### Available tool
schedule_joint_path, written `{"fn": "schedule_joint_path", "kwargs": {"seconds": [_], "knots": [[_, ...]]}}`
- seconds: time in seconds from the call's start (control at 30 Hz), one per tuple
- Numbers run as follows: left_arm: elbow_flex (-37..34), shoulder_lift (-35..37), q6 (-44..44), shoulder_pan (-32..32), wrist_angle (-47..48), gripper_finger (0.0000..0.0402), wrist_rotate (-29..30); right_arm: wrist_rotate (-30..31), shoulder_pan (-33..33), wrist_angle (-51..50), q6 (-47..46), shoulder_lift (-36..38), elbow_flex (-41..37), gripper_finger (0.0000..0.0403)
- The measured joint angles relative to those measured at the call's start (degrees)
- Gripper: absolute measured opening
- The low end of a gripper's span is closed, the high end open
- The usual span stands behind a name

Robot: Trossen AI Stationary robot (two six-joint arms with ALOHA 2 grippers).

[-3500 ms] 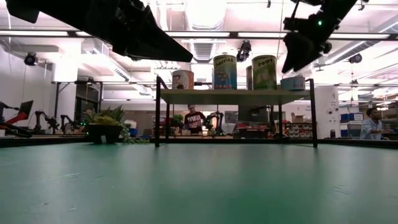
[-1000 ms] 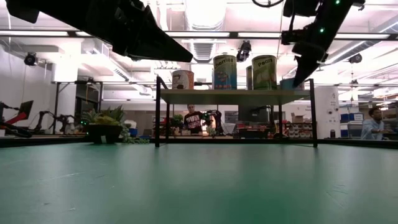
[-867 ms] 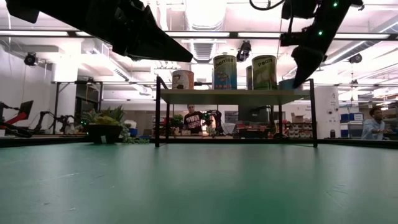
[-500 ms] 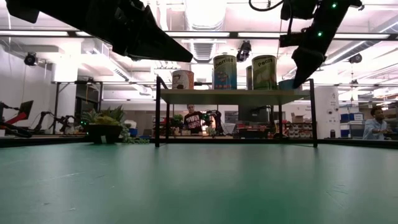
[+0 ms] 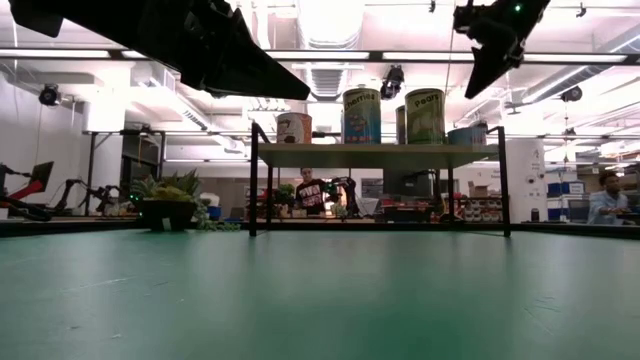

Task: Pick and place cans onto a shelf
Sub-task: Put the blue tuna can on the shelf

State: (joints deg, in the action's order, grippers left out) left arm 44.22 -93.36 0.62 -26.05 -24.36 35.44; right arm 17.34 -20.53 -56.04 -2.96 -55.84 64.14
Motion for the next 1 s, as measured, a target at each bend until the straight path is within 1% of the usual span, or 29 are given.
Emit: {"fn": "schedule_joint_path", "kwargs": {"seconds": [0.1,0.23,0.3,0.43,0.5,0.67,1.0], "knots": [[0.01,0.00,0.18,0.01,0.00,0.0000,0.00,-1.13,-1.46,-2.11,0.23,-0.57,2.12,0.0012],[0.01,0.00,0.23,-0.01,0.00,0.0000,0.00,-2.94,-4.19,-2.36,2.70,-0.98,3.14,0.0012],[0.00,0.00,0.23,0.01,0.01,0.0000,0.00,-5.82,-6.20,-2.39,4.45,-1.18,3.14,0.0012],[0.01,0.00,0.23,0.01,0.00,0.0000,0.00,-13.96,-10.92,-2.31,9.03,-1.74,2.60,0.0012],[0.01,0.00,0.22,0.00,0.00,0.0000,0.00,-15.96,-13.02,-2.12,11.29,-2.13,2.27,0.0012],[0.01,0.00,0.22,0.01,0.01,0.0000,0.00,-16.32,-16.11,-1.95,12.59,-2.90,2.12,0.0012],[0.01,0.00,0.22,-0.01,0.01,0.0000,0.00,-16.32,-16.33,-1.88,12.14,-3.98,2.11,0.0012]]}}
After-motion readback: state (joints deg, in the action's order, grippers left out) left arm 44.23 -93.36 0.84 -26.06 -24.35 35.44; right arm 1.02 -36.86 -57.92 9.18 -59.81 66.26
